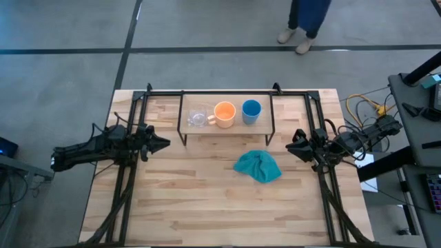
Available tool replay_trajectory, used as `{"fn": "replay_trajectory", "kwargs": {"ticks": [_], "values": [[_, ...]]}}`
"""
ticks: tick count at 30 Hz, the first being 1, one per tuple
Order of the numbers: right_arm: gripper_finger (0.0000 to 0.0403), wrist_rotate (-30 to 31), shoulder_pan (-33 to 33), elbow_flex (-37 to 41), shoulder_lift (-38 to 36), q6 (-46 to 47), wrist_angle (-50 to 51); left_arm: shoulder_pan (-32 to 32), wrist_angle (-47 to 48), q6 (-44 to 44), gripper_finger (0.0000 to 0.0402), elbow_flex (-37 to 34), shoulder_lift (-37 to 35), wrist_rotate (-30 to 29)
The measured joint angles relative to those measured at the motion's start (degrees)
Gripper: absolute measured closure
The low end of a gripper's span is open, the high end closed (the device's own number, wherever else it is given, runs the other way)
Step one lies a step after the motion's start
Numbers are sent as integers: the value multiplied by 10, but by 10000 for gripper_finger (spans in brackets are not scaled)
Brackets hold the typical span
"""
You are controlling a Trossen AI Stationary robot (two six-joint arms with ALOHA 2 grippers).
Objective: Stack small to large cups/mugs on shelf
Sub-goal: Return to Home Position
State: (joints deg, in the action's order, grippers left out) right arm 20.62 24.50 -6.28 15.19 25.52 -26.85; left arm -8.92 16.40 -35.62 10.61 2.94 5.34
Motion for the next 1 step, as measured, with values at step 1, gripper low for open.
{"fn": "replay_trajectory", "kwargs": {"ticks": [1], "values": [[325,0,0,0,0,0,0,0,0,0,340,0,0,0]]}}
